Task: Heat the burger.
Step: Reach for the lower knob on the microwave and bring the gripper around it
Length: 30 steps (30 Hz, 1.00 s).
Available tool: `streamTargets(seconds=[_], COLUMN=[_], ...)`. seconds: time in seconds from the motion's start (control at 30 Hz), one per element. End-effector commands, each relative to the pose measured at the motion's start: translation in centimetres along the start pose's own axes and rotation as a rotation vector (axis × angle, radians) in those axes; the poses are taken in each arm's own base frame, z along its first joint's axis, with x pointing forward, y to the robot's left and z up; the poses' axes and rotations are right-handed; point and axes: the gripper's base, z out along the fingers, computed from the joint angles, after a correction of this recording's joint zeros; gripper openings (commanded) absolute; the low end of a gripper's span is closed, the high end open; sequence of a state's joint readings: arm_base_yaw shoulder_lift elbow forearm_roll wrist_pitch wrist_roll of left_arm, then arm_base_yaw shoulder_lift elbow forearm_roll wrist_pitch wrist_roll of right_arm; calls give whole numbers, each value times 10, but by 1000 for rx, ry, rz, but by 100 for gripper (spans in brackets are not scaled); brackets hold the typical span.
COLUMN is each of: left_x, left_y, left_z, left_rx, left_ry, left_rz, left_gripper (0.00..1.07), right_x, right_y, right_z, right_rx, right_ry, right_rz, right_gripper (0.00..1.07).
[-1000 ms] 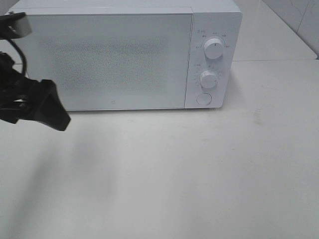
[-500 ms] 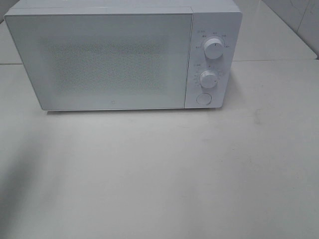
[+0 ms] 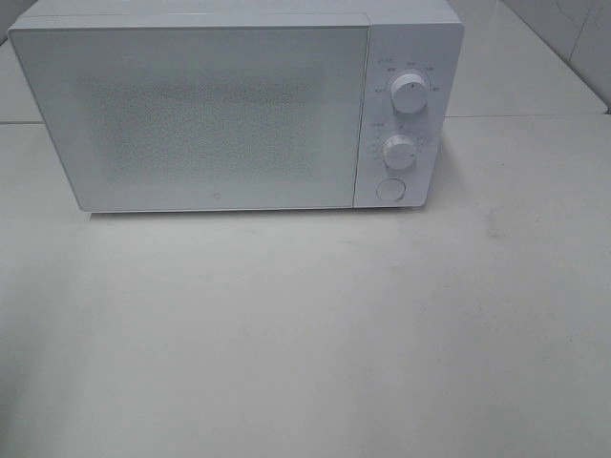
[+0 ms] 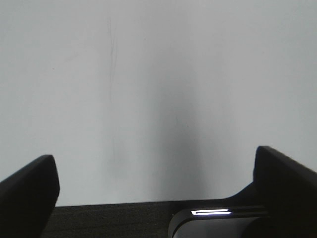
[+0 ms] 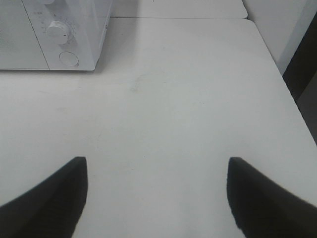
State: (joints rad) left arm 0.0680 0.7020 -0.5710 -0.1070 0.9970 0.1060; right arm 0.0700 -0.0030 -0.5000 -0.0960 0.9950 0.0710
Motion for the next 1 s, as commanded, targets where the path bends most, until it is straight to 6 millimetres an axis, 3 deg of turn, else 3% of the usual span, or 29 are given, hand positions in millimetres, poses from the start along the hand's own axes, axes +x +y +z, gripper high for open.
streamTargets(seconds=[0.03, 0.47, 0.7, 1.0], left_x=[15, 48, 72, 93], left_y=[-1, -5, -8, -10], left_z=[-15, -37, -58, -71], left_rx=[-14, -13, -23, -33], left_ry=[-100, -229, -430, -589], left_rz=[-10, 10, 28, 43], left_gripper=[102, 102, 102, 101], right_x=[3, 3, 3, 3], right_y=[0, 0, 0, 0], right_z=[-3, -3, -3, -3], right_rx=[6, 6, 6, 6], right_ry=[-25, -25, -25, -25], right_rz=[-9, -9, -9, -9], right_gripper=[76, 76, 76, 76])
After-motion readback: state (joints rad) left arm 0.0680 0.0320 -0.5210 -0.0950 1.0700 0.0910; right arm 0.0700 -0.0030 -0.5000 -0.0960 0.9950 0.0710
